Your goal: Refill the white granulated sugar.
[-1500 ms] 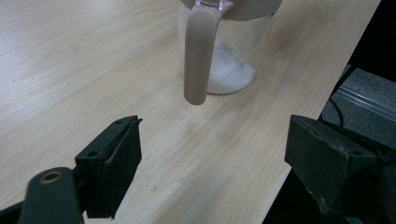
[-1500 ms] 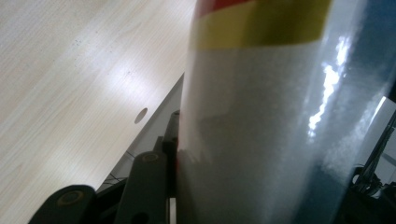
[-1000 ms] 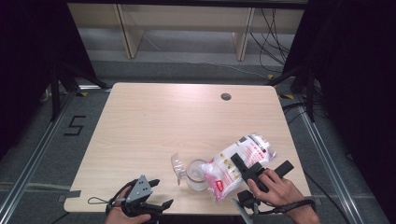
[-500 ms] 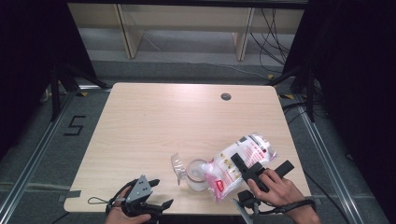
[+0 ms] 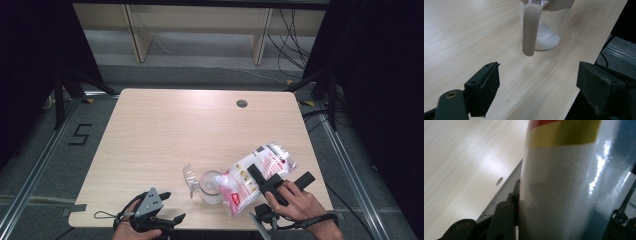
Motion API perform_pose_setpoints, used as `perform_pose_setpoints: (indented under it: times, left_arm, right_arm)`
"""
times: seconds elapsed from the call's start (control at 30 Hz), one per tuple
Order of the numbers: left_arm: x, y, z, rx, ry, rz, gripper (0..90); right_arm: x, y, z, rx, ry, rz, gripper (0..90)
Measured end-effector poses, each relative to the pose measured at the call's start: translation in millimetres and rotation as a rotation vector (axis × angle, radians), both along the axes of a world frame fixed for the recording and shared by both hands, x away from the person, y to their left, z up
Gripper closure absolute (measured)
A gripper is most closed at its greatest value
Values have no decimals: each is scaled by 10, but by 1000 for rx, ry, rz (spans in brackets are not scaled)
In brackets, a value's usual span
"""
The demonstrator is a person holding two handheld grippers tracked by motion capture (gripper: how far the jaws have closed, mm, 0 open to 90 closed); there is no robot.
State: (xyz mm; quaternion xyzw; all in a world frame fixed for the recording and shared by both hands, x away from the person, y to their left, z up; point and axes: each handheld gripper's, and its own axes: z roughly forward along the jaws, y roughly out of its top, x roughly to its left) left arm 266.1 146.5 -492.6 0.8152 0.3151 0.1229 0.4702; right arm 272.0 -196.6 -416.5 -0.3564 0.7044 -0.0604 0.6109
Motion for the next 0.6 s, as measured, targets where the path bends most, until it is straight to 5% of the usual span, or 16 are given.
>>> perform_pose_setpoints:
  times: [0.6]
  left_arm:
    - [1,0,1,1,-2,-1,182]
  right_arm:
    - [6,-14,-4,23,5,-1,653]
